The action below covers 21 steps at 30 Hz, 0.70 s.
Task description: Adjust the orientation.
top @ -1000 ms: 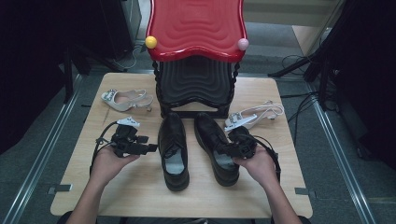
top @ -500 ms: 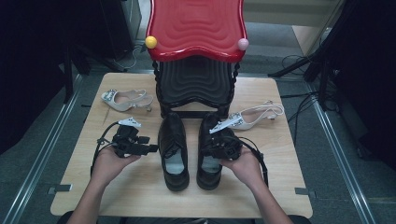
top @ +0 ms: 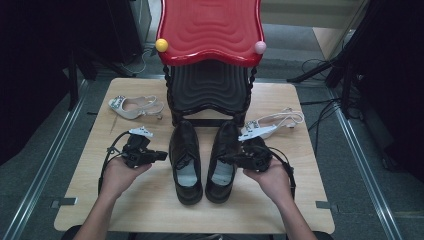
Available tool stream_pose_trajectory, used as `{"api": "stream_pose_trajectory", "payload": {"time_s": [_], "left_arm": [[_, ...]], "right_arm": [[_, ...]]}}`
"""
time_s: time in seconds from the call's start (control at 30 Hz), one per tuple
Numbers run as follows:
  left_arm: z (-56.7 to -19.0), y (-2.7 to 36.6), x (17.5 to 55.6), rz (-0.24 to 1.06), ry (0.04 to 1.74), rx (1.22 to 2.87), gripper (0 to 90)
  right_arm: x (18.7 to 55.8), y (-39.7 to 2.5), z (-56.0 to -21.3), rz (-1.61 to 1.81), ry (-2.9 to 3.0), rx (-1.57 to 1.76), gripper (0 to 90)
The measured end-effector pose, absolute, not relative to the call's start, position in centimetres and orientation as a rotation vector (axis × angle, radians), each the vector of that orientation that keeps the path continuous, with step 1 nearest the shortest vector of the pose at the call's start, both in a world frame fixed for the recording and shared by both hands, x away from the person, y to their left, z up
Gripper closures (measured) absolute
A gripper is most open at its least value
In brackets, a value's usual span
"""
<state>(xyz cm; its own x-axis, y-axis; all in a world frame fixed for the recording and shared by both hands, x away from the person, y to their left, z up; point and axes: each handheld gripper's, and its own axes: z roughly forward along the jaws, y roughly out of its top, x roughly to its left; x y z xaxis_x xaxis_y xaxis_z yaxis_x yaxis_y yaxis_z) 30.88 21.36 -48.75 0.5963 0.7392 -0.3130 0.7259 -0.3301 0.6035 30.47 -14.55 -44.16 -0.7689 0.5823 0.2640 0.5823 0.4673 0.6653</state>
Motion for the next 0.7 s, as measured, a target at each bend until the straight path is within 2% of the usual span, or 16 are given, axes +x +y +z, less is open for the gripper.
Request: {"api": "stream_pose_trajectory", "payload": {"time_s": [0.27,0.7], "left_arm": [[-50.1,21.2,32.0,0.005,1.188,2.118,89.9],[-51.7,20.7,33.1,-0.045,1.217,2.143,89.9]], "right_arm": [[31.3,-17.5,-46.0,1.157,2.589,1.222,90.0],[32.2,-17.3,-49.8,0.993,2.618,1.327,90.0]]}}
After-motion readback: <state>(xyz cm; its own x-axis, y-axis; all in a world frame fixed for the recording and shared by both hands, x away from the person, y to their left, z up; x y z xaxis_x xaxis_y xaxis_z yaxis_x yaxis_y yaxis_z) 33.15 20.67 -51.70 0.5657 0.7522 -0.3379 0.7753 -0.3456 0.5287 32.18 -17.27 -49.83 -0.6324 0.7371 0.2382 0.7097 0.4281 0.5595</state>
